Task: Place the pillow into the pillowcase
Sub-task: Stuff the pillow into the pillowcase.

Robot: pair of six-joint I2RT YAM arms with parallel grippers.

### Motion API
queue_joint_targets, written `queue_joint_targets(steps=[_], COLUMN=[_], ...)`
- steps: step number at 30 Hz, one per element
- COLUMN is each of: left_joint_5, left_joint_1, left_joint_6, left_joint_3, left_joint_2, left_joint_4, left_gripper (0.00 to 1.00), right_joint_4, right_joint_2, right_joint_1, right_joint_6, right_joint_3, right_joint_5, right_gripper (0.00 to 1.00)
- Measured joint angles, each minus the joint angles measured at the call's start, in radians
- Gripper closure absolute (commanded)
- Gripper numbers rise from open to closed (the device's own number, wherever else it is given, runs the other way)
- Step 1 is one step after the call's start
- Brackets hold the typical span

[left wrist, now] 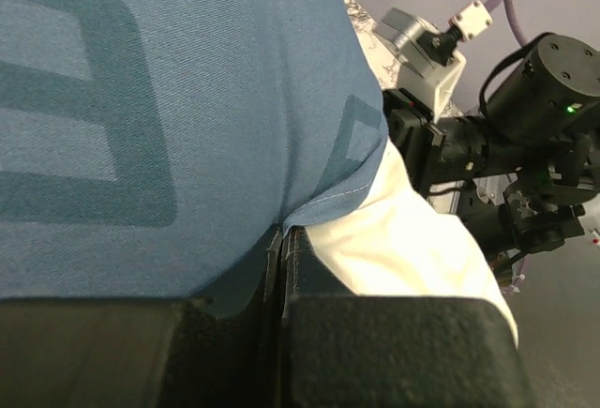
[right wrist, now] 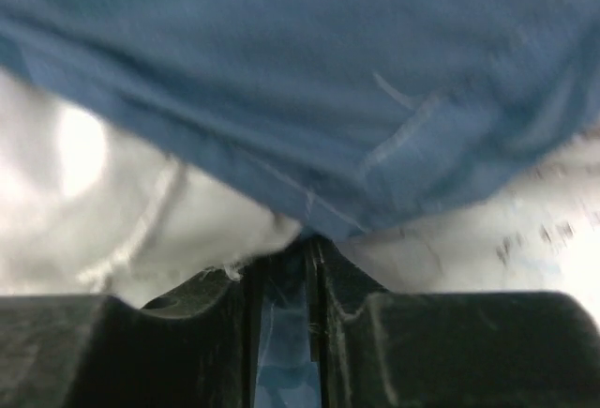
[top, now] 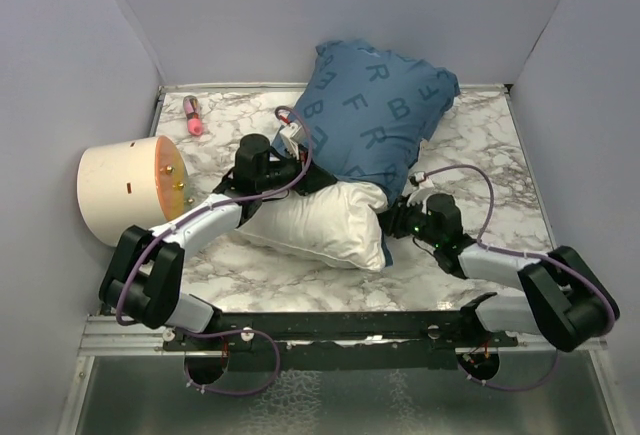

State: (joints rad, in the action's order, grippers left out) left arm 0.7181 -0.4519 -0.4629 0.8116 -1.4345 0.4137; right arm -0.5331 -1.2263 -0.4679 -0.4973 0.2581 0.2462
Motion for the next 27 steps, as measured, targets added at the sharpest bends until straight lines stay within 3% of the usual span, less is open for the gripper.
queue_joint_targets(steps=[1, 3, 6, 8, 10, 16, 18, 21, 23, 27], left_joint_5=[0.000, -0.006, -0.043, -0.101, -0.167, -0.268, -0.315, -0.450, -0.564, -0.830], left_joint_1=[0.000, 0.000, 0.000, -0.002, -0.002, -0.006, -0.053, -0.254, -0.406, -0.634], left_joint_6=[0.001, 0.011, 0.041, 0.076, 0.103, 0.094, 0.081, 0.062, 0.047, 0.024], left_joint_3=[0.002, 0.012, 0.037, 0.062, 0.085, 0.157, 0.192, 0.203, 0.200, 0.203], left_joint_2=[0.002, 0.018, 0.066, 0.126, 0.202, 0.412, 0.438, 0.459, 0.449, 0.356], left_joint_4=[-0.005, -0.040, -0.122, -0.200, -0.268, -0.400, -0.441, -0.503, -0.534, -0.584], left_gripper=[0.94, 0.67, 0.33, 0.18, 0.15, 0.19, 0.20, 0.19, 0.11, 0.06], right_joint_4=[-0.029, -0.084, -0.134, -0.160, -0.182, -0.202, -0.203, -0.209, -0.216, -0.238], right_joint_2=[-0.039, -0.097, -0.137, -0.142, -0.142, -0.142, -0.142, -0.142, -0.143, -0.150], right_joint_1=[-0.002, -0.005, -0.006, -0.008, -0.009, -0.009, -0.009, -0.009, -0.009, -0.009], right_joint_6=[-0.003, -0.006, -0.003, 0.003, 0.008, 0.016, 0.016, 0.013, 0.007, -0.005], right_joint_3=[0.019, 0.058, 0.096, 0.103, 0.103, 0.096, 0.095, 0.094, 0.094, 0.085], right_joint_5=[0.011, 0.037, 0.067, 0.085, 0.097, 0.117, 0.120, 0.122, 0.122, 0.122], right_gripper=[0.78, 0.78, 0.77, 0.77, 0.77, 0.76, 0.76, 0.75, 0.75, 0.75])
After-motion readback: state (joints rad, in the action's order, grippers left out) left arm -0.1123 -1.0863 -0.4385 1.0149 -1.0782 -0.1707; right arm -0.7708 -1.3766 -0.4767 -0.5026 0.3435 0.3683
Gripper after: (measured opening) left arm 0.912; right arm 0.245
